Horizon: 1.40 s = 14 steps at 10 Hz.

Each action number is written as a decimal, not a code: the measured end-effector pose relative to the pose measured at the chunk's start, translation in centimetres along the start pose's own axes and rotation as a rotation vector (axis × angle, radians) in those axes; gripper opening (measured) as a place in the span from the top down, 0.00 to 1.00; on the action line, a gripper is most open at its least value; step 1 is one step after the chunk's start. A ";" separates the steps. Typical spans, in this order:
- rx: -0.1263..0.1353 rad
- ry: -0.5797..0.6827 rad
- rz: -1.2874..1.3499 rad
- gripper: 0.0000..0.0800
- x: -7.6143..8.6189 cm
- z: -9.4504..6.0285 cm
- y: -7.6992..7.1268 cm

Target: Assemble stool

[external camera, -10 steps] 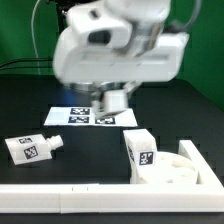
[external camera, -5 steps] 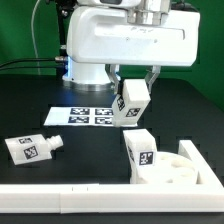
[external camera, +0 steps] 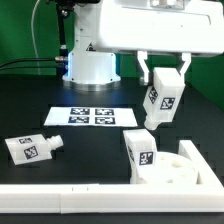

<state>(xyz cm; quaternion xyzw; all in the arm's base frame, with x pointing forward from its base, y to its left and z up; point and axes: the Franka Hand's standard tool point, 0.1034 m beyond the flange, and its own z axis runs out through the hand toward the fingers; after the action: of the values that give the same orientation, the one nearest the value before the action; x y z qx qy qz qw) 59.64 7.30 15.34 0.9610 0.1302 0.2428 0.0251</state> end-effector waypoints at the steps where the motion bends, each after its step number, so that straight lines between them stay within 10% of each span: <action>1: -0.022 0.059 -0.010 0.58 -0.5 0.2 0.3; 3: -0.045 0.149 0.003 0.58 -0.3 1.1 0.4; 6: 0.028 0.148 0.093 0.58 1.2 3.4 -3.7; 14: 0.056 0.137 0.121 0.58 -0.4 5.2 -2.6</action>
Offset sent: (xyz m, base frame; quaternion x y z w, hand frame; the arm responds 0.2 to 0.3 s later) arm 0.0359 0.0673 -0.0143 0.1608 0.1590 0.1390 0.9641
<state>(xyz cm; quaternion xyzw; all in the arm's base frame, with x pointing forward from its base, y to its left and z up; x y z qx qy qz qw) 61.14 9.79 10.34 0.9485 0.0798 0.3054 -0.0254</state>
